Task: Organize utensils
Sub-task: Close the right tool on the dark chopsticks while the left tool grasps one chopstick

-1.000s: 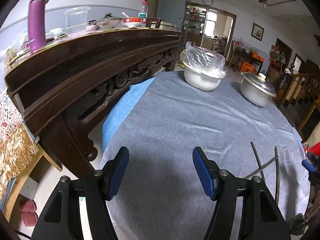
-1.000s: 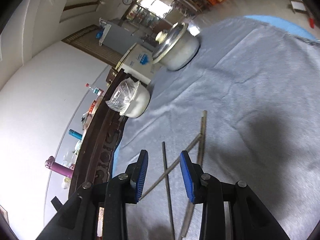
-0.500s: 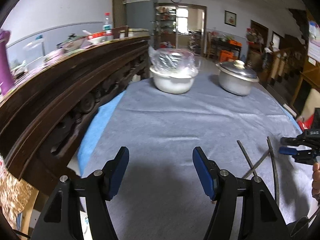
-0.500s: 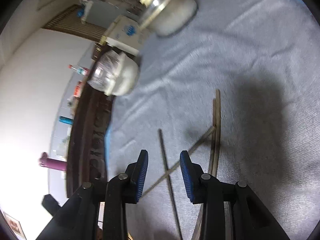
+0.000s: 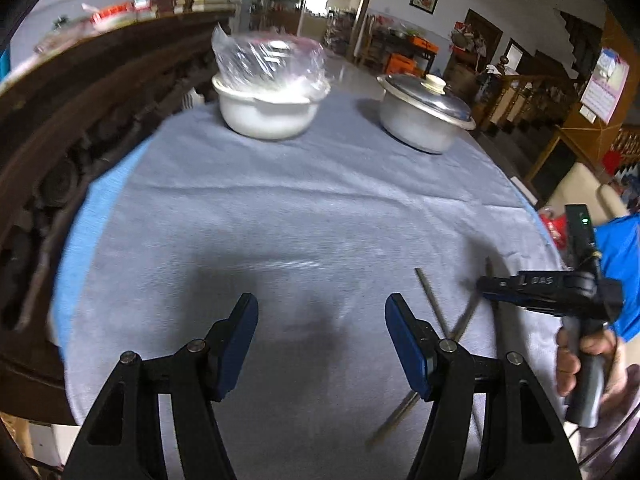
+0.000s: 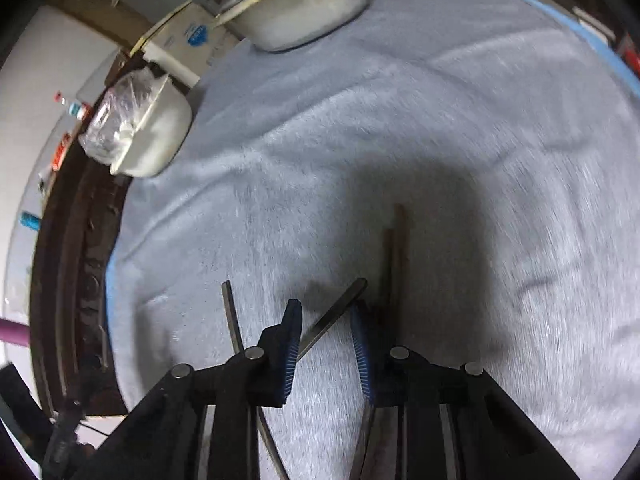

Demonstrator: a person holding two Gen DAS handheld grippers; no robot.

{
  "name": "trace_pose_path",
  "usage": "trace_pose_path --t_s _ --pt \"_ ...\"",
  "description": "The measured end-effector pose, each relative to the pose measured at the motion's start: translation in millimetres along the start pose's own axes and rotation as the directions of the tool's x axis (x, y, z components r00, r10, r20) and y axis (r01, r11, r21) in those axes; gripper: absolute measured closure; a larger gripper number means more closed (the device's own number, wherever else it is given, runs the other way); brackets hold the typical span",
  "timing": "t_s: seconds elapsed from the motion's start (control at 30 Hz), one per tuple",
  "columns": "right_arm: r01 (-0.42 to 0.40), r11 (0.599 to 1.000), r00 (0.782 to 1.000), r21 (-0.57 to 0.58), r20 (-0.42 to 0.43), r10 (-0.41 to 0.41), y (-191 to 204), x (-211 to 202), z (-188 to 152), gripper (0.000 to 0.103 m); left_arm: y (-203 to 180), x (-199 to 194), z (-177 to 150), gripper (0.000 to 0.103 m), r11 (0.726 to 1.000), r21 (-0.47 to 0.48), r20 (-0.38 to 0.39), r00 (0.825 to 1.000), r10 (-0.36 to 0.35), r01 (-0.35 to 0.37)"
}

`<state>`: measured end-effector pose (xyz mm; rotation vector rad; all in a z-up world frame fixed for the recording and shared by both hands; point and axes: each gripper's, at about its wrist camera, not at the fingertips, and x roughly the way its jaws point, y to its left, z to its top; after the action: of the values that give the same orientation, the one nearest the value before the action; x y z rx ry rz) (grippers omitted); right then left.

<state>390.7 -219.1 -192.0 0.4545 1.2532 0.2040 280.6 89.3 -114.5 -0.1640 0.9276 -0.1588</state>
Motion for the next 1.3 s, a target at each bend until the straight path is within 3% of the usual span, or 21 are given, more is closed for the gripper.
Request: trace_pose_path --t_s 0.1,0.2,0.37,0.63,0.87,1.03,1.13,1.17,1.2,1.3 --pt "0.049 0.997 0.999 -0.062 0.001 -0.049 7 6 8 0.089 -3 15 8 0.04 1.0 -0.007 -0.031 0.999 -0.021 0.02" --pt "0.07 0.991 0.998 -0.115 0.013 -0.069 14 9 13 0.089 -9 31 14 0.051 0.999 -0.013 -0.072 0.997 -0.041 0.04" --pt "0.133 0.962 0.99 -0.238 0.07 -0.12 33 15 12 0.092 -31 52 20 0.053 0.997 0.007 -0.127 0.989 -0.076 0.077" --pt "0.09 0.945 0.99 -0.315 0.13 -0.051 26 12 7 0.099 -73 95 28 0.053 0.993 0.016 -0.242 0.964 -0.111 0.118" --pt "0.069 0.948 0.996 -0.31 0.078 -0.047 20 11 15 0.099 -98 133 23 0.053 0.996 0.072 -0.329 0.944 -0.021 0.047" --pt "0.037 0.956 0.999 -0.29 0.027 -0.03 16 12 22 0.098 -113 138 21 0.053 0.987 0.163 -0.296 0.954 0.053 -0.004" --pt "0.024 0.952 1.0 -0.304 0.015 -0.021 18 14 23 0.094 -120 140 17 0.066 0.968 0.248 -0.257 0.96 0.109 -0.044" --pt "0.027 0.95 1.0 -0.313 0.012 -0.024 20 16 23 0.092 -122 142 17 0.074 0.963 0.266 -0.245 0.963 0.117 -0.05" --pt "0.046 0.94 0.999 -0.338 0.028 -0.039 25 16 21 0.092 -122 142 18 0.085 0.961 0.272 -0.238 0.965 0.111 -0.043" --pt "0.092 0.903 0.995 -0.42 0.07 -0.069 34 18 14 0.093 -116 143 20 0.093 0.964 0.267 -0.233 0.969 0.083 -0.018"
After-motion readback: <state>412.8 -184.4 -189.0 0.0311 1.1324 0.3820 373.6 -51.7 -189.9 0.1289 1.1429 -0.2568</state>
